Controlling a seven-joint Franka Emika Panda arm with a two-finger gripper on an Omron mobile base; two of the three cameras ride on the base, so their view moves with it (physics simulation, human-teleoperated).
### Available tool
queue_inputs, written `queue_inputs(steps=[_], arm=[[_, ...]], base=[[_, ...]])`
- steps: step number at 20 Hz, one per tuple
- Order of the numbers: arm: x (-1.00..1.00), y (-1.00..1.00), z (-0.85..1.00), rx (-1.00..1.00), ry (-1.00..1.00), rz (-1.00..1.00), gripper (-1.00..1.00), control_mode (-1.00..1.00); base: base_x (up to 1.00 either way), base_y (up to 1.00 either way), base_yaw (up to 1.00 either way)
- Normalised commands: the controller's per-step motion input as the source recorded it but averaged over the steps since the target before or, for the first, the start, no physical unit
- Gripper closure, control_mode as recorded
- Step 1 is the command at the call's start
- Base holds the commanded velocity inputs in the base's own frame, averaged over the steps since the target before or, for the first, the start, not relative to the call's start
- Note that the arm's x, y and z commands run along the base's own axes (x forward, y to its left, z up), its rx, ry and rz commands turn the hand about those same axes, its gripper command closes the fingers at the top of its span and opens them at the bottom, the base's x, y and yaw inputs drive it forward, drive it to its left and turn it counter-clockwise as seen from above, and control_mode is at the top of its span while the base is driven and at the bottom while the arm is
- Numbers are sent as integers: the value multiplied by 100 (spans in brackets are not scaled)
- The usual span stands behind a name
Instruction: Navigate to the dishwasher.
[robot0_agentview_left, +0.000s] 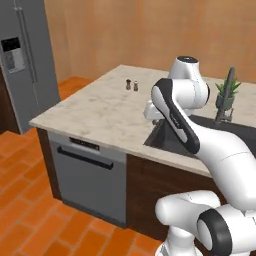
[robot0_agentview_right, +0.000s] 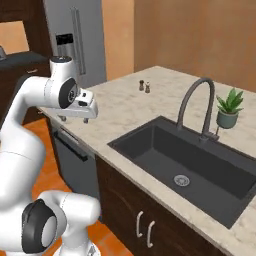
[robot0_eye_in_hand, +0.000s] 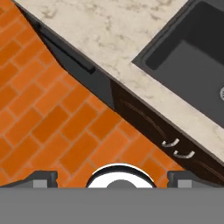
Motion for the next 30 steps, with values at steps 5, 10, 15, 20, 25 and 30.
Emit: queue_inputs(steps=[5,10,15,20,25,30], arm=[[0,0,0,0,0,0,-100,100],[0,0,0,0,0,0,-100,100],[0,0,0,0,0,0,-100,100],[0,0,0,0,0,0,-100,100],[0,0,0,0,0,0,-100,100],[0,0,0,0,0,0,-100,100]], base=[[48,100,-48],[45,100,-45],[28,100,-50],[68,88,-32],[78,62,-22],[68,12,-17]])
